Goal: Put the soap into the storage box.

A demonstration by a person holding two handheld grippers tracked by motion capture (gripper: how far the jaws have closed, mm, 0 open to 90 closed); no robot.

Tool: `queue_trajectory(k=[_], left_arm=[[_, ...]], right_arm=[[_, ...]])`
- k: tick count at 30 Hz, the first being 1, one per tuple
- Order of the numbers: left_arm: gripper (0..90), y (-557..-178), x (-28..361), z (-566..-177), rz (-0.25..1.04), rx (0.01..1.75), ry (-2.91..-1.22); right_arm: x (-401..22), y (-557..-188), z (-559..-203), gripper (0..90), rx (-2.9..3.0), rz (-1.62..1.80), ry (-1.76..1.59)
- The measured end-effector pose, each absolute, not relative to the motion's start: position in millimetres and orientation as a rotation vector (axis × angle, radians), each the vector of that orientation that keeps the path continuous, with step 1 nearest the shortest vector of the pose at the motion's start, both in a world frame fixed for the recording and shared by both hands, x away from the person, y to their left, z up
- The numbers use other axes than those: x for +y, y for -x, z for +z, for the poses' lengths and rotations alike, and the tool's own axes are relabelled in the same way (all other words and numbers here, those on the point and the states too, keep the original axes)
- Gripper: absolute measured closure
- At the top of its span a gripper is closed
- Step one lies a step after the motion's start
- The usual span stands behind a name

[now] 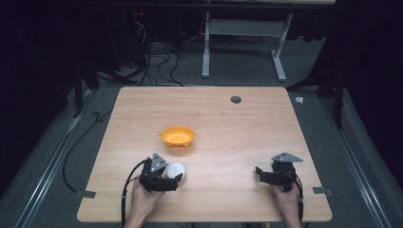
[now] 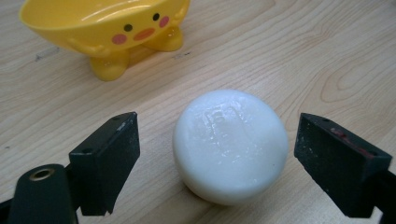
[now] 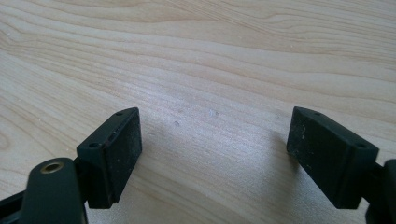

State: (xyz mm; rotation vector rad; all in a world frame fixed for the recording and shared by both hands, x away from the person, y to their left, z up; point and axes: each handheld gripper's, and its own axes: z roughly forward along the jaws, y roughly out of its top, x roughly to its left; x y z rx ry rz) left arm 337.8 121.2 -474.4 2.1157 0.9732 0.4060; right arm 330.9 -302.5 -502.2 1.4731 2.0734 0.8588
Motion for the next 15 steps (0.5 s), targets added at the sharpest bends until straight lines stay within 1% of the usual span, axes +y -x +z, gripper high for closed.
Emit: queue_trajectory(k=[2, 15], left_arm=[[14.5, -339.5, 118.5, -478.2, 0.391, 0.981, -2.123], [15.6, -343.6, 106.5, -489.3, 0.416, 0.997, -2.156]], right_arm=[[-302.5, -330.9, -502.2, 18.9, 2.074, 0.859, -1.472], [-302.5, -330.9, -502.2, 18.9, 2.074, 0.859, -1.472]])
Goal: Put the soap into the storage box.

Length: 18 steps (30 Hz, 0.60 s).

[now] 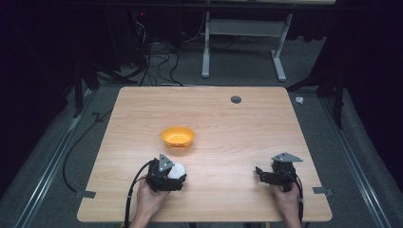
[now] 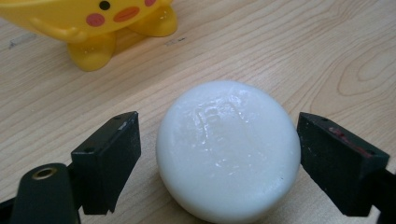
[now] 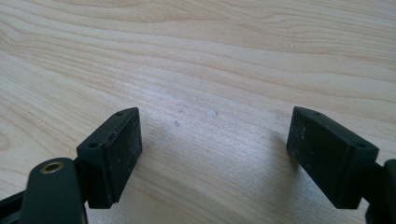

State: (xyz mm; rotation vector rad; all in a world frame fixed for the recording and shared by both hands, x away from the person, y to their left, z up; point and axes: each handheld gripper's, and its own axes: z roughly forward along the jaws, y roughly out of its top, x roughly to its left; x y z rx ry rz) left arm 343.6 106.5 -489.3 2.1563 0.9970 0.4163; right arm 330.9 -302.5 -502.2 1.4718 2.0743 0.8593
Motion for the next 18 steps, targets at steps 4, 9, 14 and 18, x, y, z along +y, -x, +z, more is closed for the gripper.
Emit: queue_trajectory(k=[4, 9, 14, 18], left_arm=[[16.3, -344.4, 103.4, -493.4, 0.418, 0.996, -2.17], [18.4, -344.2, 102.9, -499.5, 0.416, 1.017, -2.173], [20.0, -343.7, 103.7, -501.9, 0.406, 1.027, -2.167], [23.8, -343.2, 102.8, -502.0, 0.408, 1.018, -2.162]], right_arm=[[-302.4, -330.9, -502.2, 18.9, 2.074, 0.858, -1.473], [-302.4, -330.8, -502.2, 18.9, 2.074, 0.859, -1.475], [-302.4, -330.8, -502.1, 18.9, 2.073, 0.859, -1.475], [-302.5, -330.9, -502.2, 18.9, 2.074, 0.859, -1.472]])
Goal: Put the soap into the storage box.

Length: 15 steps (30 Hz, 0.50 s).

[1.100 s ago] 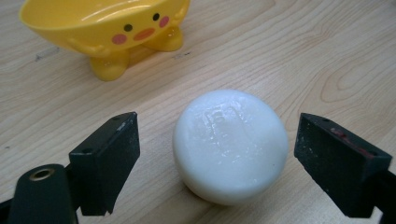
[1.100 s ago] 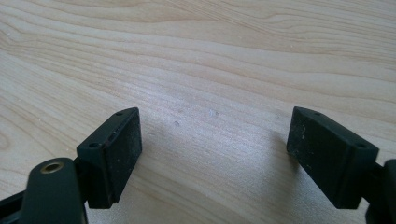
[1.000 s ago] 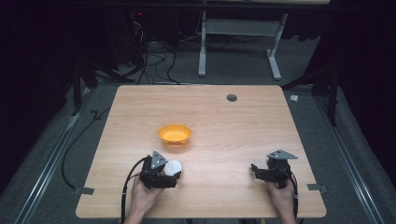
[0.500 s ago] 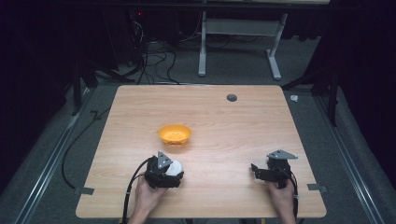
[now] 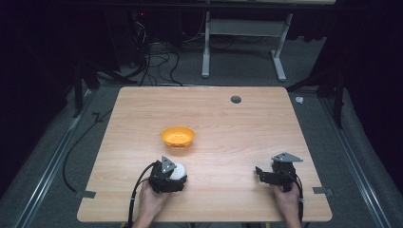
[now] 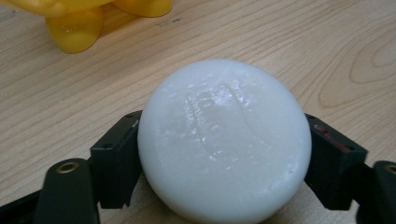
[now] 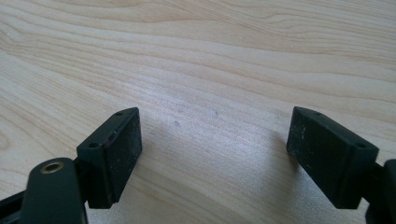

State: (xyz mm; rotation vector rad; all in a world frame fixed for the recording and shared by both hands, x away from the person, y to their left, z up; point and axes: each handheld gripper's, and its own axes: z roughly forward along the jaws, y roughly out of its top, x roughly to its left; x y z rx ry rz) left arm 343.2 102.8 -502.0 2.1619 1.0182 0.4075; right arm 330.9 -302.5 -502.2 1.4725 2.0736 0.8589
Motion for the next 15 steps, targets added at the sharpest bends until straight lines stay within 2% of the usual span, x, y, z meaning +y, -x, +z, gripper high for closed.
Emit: queue_trajectory(k=[15], left_arm=[[24.5, -342.0, 104.2, -501.7, 0.416, 1.003, -2.169]], right_arm=[[-302.3, -330.8, -502.1, 18.9, 2.073, 0.859, -1.475]])
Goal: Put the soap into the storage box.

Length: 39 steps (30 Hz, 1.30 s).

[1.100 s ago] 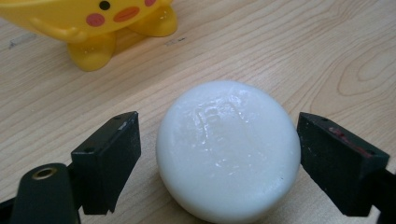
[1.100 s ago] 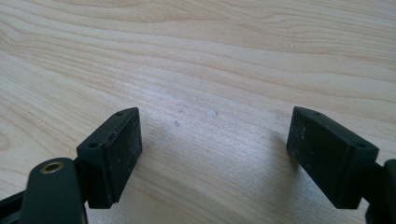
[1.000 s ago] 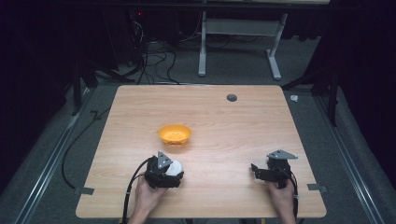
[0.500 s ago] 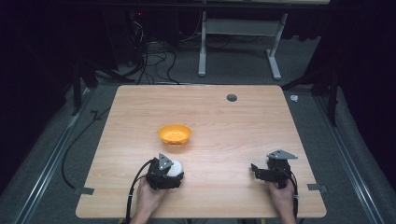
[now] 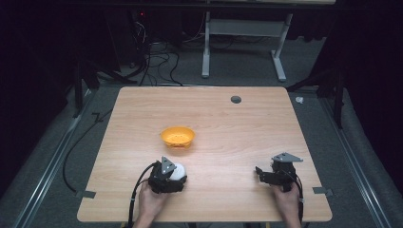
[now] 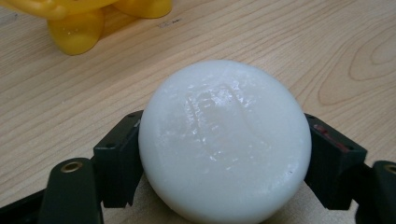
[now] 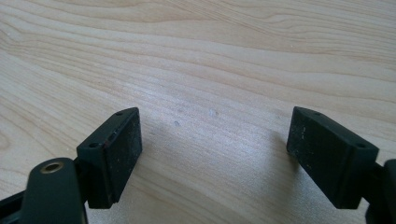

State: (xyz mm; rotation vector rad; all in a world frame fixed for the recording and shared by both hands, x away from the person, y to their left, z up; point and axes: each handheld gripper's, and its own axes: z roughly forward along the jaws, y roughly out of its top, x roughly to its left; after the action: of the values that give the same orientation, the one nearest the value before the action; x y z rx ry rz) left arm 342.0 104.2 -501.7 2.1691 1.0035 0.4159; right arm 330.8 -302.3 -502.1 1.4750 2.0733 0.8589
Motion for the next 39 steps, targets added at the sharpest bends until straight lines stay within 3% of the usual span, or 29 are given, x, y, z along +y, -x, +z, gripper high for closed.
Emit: queue_trajectory(k=[39], left_arm=[[24.6, -344.5, 108.4, -459.5, 0.356, 0.956, -2.14]], right_arm=[[-303.1, -331.0, -502.2, 18.9, 2.075, 0.862, -1.47]])
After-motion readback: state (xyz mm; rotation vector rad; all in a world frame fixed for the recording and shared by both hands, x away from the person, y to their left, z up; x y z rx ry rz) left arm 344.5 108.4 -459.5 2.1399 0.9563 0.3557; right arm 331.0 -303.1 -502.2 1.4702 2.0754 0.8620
